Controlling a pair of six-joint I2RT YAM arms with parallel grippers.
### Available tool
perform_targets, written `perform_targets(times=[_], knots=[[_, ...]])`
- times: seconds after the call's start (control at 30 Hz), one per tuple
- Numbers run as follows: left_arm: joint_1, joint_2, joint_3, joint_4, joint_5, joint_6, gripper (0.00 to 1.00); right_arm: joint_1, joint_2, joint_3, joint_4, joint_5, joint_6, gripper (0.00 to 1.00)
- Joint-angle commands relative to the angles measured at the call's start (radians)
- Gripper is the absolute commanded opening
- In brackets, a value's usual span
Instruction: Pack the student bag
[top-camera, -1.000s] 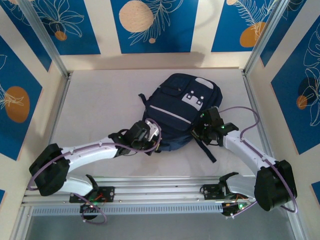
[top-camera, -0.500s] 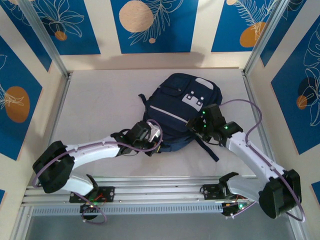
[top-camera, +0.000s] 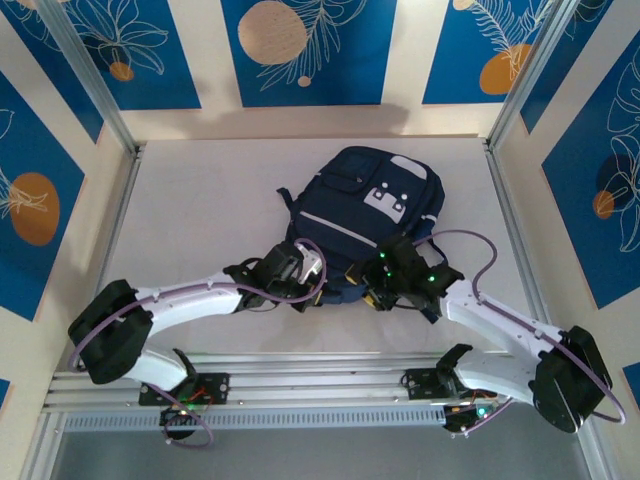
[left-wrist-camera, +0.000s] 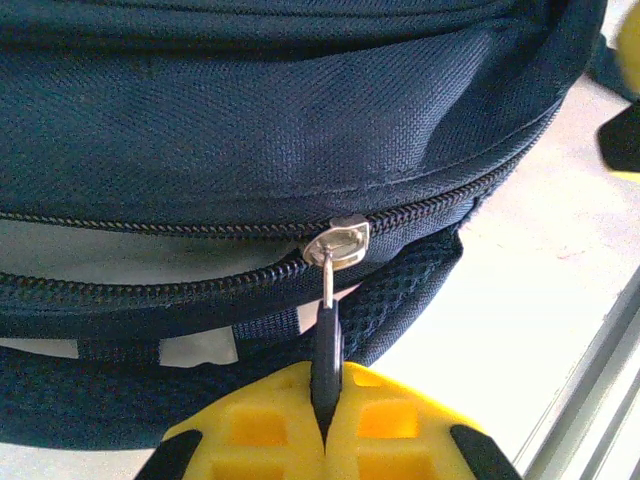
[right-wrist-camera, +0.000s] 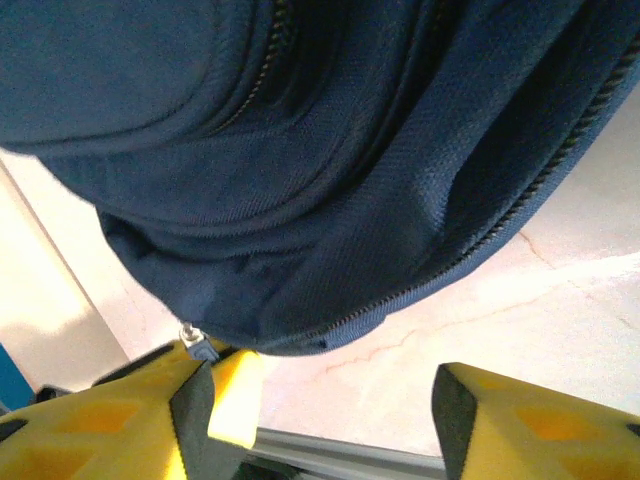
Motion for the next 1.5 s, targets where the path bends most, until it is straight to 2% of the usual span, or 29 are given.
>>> perform_targets(times=[0.0,0.13,0.23,0.43,0.9,1.13,1.27,1.3,1.4,1.43,1.47], knots=[[0.010,0.004,0.004,0.026,0.039,-0.020,0.00,0.019,0.050,0.025,0.025,0.075,0.084,0.57],[0.009,-0.012,-0.008,0.045,0.050,-0.034,0.00,0.028,0.135,0.058,0.010,0.115,0.071,0.53],[0.008,-0.014,-0.010,0.045,0.052,-0.038,0.00,0.032,0.179,0.069,0.003,0.141,0.051,0.42],[0.009,-0.013,-0.008,0.017,0.007,-0.021,0.00,0.021,0.158,0.068,-0.049,0.235,-0.066,0.00],[0.030,0.046,0.057,-0.053,-0.049,0.002,0.00,-0.070,0.000,-0.028,-0.166,0.242,-0.184,0.00],[0.066,0.048,0.050,-0.055,-0.040,-0.008,0.00,-0.164,-0.106,-0.047,-0.291,0.288,-0.248,0.00],[0.067,0.070,0.061,-0.038,-0.008,-0.013,0.00,-0.233,-0.127,-0.060,-0.292,0.261,-0.280,0.00],[0.066,0.077,0.066,-0.035,0.001,-0.015,0.00,-0.242,-0.122,-0.057,-0.290,0.253,-0.290,0.04],[0.062,0.097,0.078,-0.016,0.031,-0.017,0.00,-0.245,-0.114,-0.018,-0.319,0.251,-0.310,0.39],[0.058,0.100,0.082,-0.010,0.040,-0.019,0.00,-0.238,-0.117,0.003,-0.344,0.253,-0.303,0.46],[0.054,0.103,0.087,-0.003,0.049,-0.019,0.00,-0.227,-0.128,0.025,-0.372,0.248,-0.287,0.49]])
